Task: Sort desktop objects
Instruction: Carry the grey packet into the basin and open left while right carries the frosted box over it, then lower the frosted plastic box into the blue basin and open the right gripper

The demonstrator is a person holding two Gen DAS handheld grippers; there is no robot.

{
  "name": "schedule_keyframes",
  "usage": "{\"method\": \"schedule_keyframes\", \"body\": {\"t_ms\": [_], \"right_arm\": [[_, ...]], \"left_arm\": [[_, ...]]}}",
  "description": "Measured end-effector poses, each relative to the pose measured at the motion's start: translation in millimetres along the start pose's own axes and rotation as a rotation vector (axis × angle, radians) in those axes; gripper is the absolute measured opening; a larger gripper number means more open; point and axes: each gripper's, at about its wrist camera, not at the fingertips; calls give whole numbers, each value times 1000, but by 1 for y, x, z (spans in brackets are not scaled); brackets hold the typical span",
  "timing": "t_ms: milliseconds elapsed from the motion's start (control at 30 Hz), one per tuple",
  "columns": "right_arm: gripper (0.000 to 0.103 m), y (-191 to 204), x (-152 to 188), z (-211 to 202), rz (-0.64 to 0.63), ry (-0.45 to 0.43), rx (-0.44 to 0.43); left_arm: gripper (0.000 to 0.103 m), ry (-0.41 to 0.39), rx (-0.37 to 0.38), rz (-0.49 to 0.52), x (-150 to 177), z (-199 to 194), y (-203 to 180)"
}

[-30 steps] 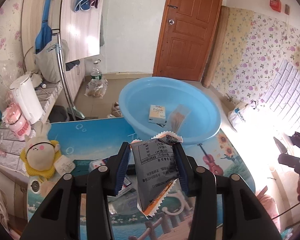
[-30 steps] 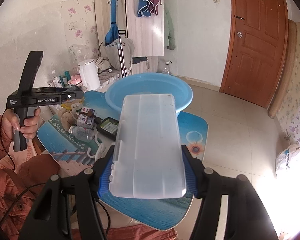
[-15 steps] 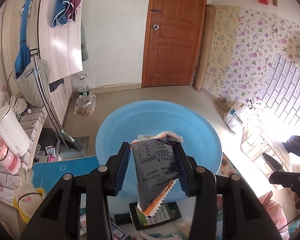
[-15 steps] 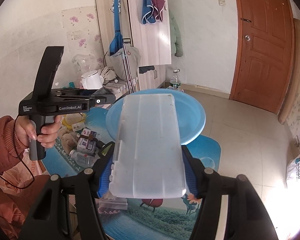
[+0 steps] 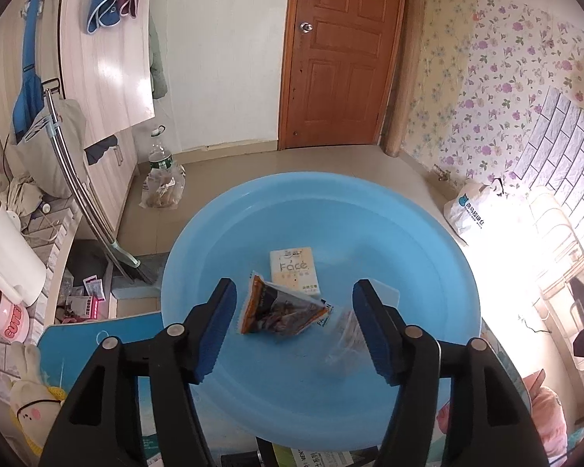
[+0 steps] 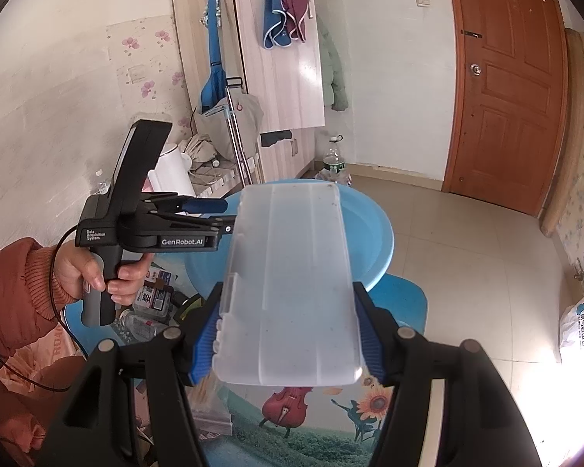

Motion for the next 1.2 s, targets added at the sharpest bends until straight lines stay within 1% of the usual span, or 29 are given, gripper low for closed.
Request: {"method": "schedule_keyframes", "body": {"t_ms": [67,133,300,467,567,633,733,833,867,900,1033,1200], "right_arm": [[60,2,-4,4,0,-11,2],[60,3,-12,10,-7,-18,-5],[60,0,-30,28,-39,3,-17],[60,-2,-51,51,-58,23,-38],[61,1,-55,67,-67,36,-46],[61,-1,-54,76,-59,42,-45],[62,-12,-51,87,-4,68,-31],[64,-23,-46,85,48,77,-32],[68,-24,-44,84,49,78,-26],[70,-25,-43,80,46,76,-18],[70,-22,-41,69,32,72,-13],[70,-8,-36,57,-16,64,6]], "left_arm": [[70,-13,5,-15,0,-6,4],[72,-23,8,-24,2,-14,7],[74,-43,-10,-1,15,-35,12],[79,-41,-26,-58,30,-50,31],[81,-43,-50,-82,35,-56,42],[82,-42,-67,-80,36,-55,47],[83,-34,-85,-88,35,-54,51],[85,-30,-79,-100,37,-52,52],[86,-29,-81,-96,38,-51,52],[86,-29,-84,-91,39,-51,52],[86,-21,-77,-97,43,-49,52],[86,-4,-85,-109,49,-50,54]]}}
Point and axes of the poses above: each gripper's, at about its wrist camera, not at the fingertips, and z roughly the way its jaws point, y to its left, x to its underside, and after that the axes turned 10 degrees about -x, right-handed
